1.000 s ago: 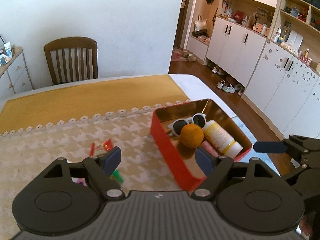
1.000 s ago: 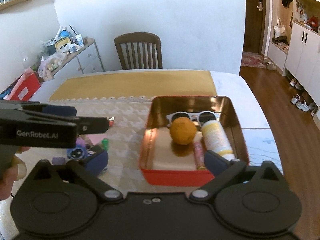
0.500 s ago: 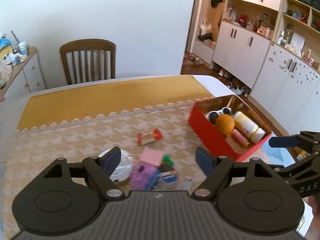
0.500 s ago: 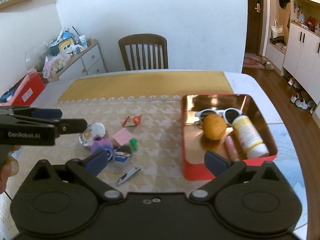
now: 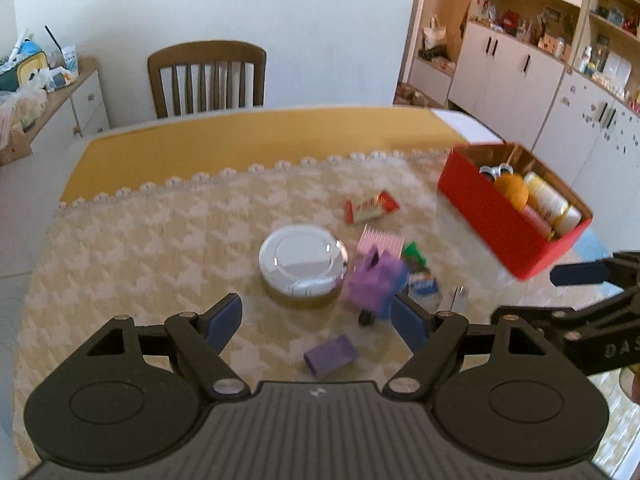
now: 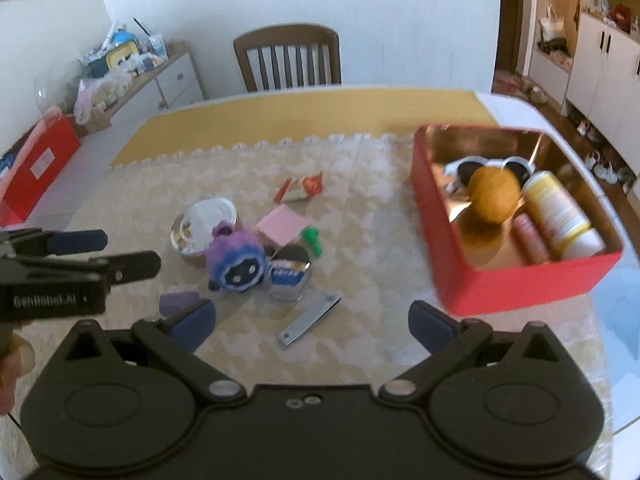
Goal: Organize rigid objects
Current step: 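Close the right gripper on the nail clipper while the left gripper grasps the purple eraser, then carry the nail clipper and purple eraser with both grippers over the red tin box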
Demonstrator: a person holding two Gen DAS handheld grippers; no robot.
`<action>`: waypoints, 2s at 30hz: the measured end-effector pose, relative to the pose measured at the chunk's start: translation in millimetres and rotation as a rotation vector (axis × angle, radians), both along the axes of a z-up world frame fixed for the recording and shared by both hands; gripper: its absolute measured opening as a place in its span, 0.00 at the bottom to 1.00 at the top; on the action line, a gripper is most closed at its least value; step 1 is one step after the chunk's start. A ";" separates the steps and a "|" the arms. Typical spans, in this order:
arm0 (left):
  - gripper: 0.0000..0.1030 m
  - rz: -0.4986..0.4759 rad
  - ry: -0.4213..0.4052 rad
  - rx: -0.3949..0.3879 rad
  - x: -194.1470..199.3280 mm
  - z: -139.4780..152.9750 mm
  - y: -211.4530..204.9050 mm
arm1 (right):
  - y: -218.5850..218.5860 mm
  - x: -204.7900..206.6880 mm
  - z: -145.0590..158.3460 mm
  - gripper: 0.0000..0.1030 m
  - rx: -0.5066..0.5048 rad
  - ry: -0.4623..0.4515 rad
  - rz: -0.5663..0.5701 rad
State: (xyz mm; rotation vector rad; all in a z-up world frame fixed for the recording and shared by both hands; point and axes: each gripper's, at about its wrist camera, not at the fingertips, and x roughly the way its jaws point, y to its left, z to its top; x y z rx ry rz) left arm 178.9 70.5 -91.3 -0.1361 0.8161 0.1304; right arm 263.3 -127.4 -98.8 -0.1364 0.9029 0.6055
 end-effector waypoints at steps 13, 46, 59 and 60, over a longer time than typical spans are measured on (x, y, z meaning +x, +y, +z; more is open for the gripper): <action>0.79 0.001 0.037 0.029 -0.1 -48.3 -5.3 | 24.0 17.9 -47.2 0.86 -0.087 0.065 -0.093; 0.37 0.071 0.044 0.064 5.3 -57.7 -20.0 | 31.4 10.7 -50.1 0.10 -0.152 -0.037 -0.057; 0.37 0.048 0.016 0.025 1.9 -27.0 -35.8 | -5.8 -2.1 -20.2 0.10 -0.089 -0.050 -0.060; 0.37 0.044 0.012 0.024 2.6 -22.8 -37.9 | -8.4 -3.3 -16.0 0.10 -0.086 -0.056 -0.058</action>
